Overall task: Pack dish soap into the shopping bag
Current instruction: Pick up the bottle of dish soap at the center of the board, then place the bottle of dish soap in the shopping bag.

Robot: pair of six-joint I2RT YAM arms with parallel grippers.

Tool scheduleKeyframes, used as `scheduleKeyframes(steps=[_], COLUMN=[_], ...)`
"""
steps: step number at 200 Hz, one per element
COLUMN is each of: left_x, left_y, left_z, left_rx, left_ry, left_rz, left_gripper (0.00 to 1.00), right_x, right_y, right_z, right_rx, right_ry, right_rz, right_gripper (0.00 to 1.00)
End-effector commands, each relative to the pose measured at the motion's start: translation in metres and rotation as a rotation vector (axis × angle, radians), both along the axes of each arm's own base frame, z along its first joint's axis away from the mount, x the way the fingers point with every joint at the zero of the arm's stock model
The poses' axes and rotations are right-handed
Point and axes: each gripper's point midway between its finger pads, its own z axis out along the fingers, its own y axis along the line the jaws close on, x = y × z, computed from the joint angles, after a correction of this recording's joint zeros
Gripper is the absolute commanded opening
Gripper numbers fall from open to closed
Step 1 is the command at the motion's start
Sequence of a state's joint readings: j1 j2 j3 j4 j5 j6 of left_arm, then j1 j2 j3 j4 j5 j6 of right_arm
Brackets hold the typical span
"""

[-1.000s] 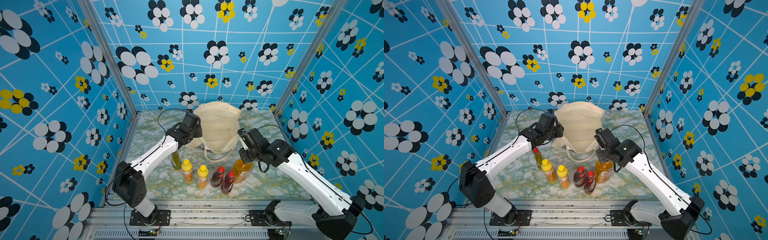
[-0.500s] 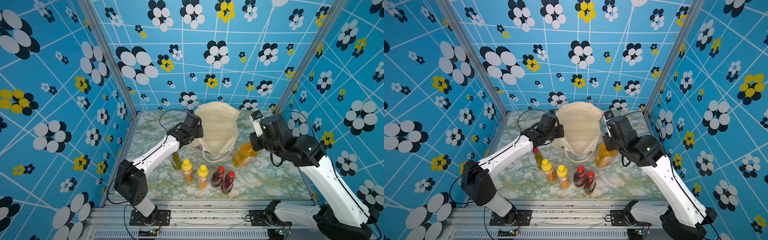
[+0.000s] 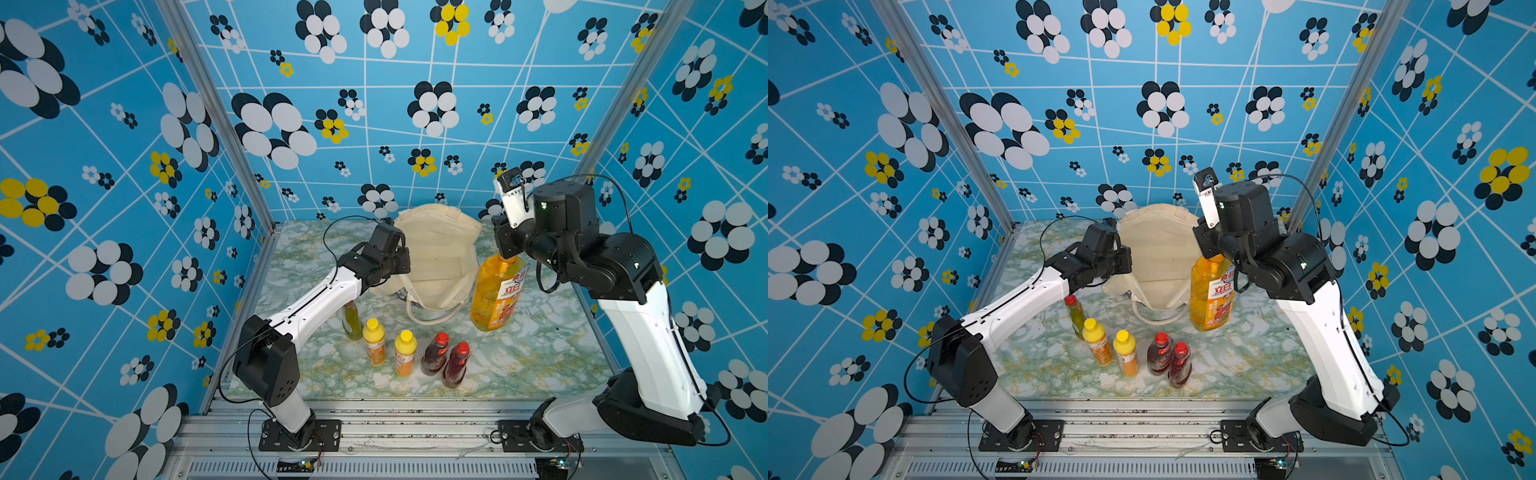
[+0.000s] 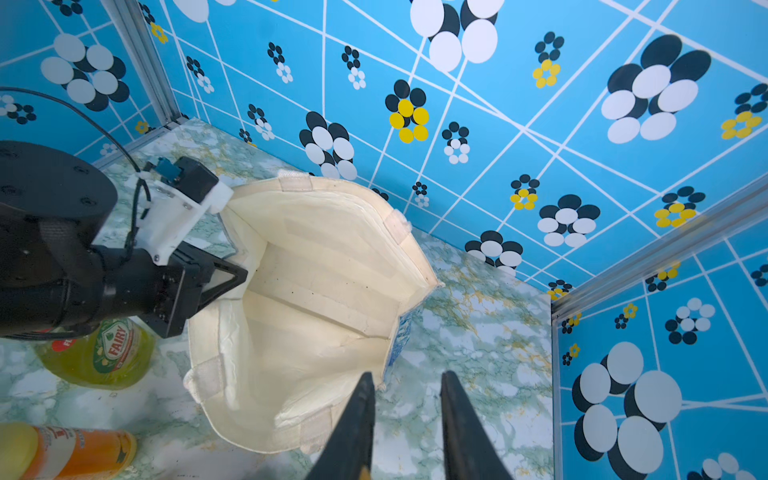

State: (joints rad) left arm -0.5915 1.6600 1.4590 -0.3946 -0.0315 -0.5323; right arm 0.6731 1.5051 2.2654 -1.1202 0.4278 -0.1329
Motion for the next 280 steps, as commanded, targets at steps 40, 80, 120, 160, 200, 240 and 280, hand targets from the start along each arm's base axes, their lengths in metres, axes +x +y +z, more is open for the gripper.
scheduleKeyframes(steps=[40, 80, 120, 160, 200, 240, 280], left_x=[-0.010, -0.014, -0.015, -0.011, -0.004, 0.002, 0.005], left_y=[-0.026, -0.037, -0.038, -0.027, -0.012, 0.003, 0.018], left_z=[0.011, 0.017, 0.019, 0.021, 0.025, 0.033, 0.035], left_rx=[-0.026, -0.012, 0.007, 0.024, 0.047, 0.069, 0.103], left_ry=[0.006, 0.005, 0.006, 0.003, 0.000, -0.005, 0.000], left_rz=[-0.171, -0.266, -0.297, -0.277, -0.252, -0.224, -0.182], left_gripper=[0.00, 0.00, 0.00, 0.00, 0.00, 0.00, 0.00], right_x=[0.031, 0.071, 0.113, 0.148, 0.163, 0.169, 0.163], right_y=[0.035, 0.058, 0.063, 0.056, 0.038, 0.022, 0.011], right_z=[0.081, 0.077, 0.048, -0.002, -0.038, -0.080, -0.096], right_rx=[0.084, 0.037, 0.034, -0.038, -0.112, -0.290, -0.392], right_ry=[-0.258, -0.308, -0.250, -0.148, -0.088, -0.061, -0.120], right_rz=[0.077, 0.098, 0.159, 0.229, 0.258, 0.259, 0.273], right_gripper=[0.00, 0.00, 0.00, 0.00, 0.00, 0.00, 0.00])
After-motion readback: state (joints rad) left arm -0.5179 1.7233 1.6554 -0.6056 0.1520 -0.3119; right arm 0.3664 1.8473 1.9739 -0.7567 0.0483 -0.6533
